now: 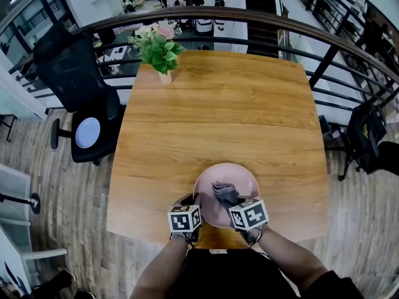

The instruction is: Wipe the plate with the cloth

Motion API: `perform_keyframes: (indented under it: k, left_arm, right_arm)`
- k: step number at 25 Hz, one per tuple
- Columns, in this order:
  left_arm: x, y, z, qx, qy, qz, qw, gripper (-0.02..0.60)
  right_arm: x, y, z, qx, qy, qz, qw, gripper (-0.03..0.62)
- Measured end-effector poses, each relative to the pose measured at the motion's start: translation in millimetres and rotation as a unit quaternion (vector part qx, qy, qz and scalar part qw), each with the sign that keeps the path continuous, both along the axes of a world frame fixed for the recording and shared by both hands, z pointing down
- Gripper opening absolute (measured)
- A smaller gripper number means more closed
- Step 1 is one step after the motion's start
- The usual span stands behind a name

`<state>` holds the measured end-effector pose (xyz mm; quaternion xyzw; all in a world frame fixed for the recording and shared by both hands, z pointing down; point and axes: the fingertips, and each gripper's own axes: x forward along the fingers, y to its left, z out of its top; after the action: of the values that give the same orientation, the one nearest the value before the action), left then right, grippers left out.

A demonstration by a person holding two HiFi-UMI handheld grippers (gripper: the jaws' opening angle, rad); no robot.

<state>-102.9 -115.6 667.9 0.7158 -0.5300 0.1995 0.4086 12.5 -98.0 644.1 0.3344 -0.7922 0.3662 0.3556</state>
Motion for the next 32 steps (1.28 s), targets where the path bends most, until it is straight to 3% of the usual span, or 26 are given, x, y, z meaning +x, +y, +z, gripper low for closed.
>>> perform_keyframes:
  k: [6, 13, 22, 32]
  left_arm:
    - [1, 1, -1, 0.001, -0.001, -0.001, 1.0, 0.051]
    - [0, 0, -1, 0.0, 0.0, -0.005, 1.0, 0.051]
    - [0, -1, -2, 0.0, 0.0, -0.006, 1.0, 0.051]
    - [-1, 1, -1, 0.0, 0.001, -0.005, 1.0, 0.051]
  right_arm:
    - [-39, 43, 3, -0.037, -0.033, -0.047, 0.998, 0.054]
    - [-50, 67, 14, -0.078, -0.037, -0.099, 0.991, 0.054]
    - [-39, 74, 22, -0.084, 0.003, -0.156, 0.984, 0.054]
    - [-2, 73, 30, -0.092, 0.053, -0.201, 0.974, 0.054]
